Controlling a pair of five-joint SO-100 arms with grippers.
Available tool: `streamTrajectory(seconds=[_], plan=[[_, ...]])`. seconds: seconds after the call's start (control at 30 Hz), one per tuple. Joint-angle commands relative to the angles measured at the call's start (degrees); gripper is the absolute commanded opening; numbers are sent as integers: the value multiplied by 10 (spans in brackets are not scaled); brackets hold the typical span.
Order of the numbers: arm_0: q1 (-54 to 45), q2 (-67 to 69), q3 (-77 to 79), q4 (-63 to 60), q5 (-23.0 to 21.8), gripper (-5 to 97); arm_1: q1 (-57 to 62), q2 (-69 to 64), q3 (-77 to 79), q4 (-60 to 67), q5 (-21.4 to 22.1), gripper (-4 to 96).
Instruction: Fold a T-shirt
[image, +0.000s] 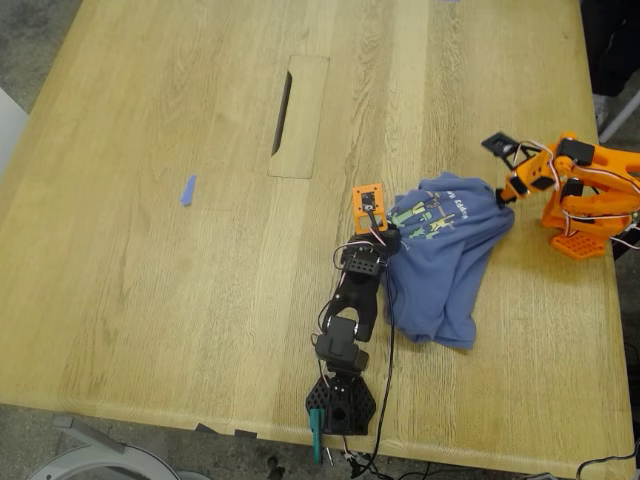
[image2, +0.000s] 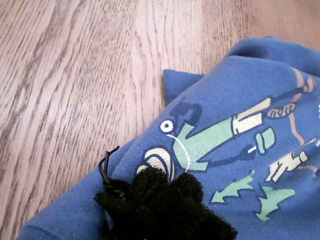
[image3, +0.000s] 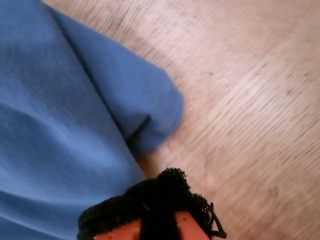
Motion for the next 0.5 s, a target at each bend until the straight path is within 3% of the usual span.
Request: streamTrajectory(seconds=[0.0,0.3,0.47], plan=[[-3,69,-62,32,12,14,11,-33,-77,3,-6,0],[123,76,-244,169,23,19,-18,-228,-328,15,-12,0],[174,23,-312,183,25,19,-78,-349,-442,-4,-8,0]])
